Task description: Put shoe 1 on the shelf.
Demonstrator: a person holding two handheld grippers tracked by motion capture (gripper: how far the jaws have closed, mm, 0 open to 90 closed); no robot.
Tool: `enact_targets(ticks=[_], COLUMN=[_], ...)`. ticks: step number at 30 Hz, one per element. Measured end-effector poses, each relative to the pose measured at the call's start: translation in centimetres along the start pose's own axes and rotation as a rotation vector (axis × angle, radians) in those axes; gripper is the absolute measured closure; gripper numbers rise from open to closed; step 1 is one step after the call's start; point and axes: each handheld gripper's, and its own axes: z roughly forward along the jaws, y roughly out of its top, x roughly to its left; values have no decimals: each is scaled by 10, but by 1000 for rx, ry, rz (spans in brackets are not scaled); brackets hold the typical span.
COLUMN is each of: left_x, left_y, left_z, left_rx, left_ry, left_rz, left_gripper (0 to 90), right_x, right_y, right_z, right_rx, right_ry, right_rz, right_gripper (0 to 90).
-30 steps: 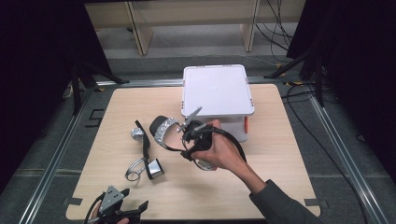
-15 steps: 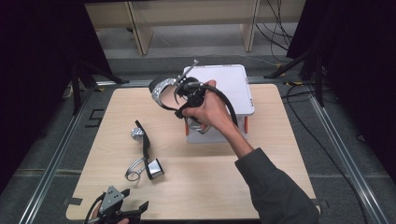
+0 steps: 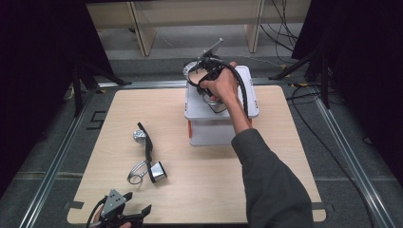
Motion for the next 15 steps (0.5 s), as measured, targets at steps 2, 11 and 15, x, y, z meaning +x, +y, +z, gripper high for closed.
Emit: enact_targets(ticks=[2,11,15], left_x=[0,-1,-1], left_y=[0,0,1], left_z=[0,0,-2], left_rx=[-2,0,3], left_ry=[-1,-3,-1], left_rz=[4,6,5], left_gripper=[152,152,152], right_x=[-6,-17,-20], right_y=[3,11,12], right_z=[6,25,33], right_rx=[24,61,74], right_ry=[-9,-47,-79], right_rz=[48,195,234], right_gripper=[429,428,427])
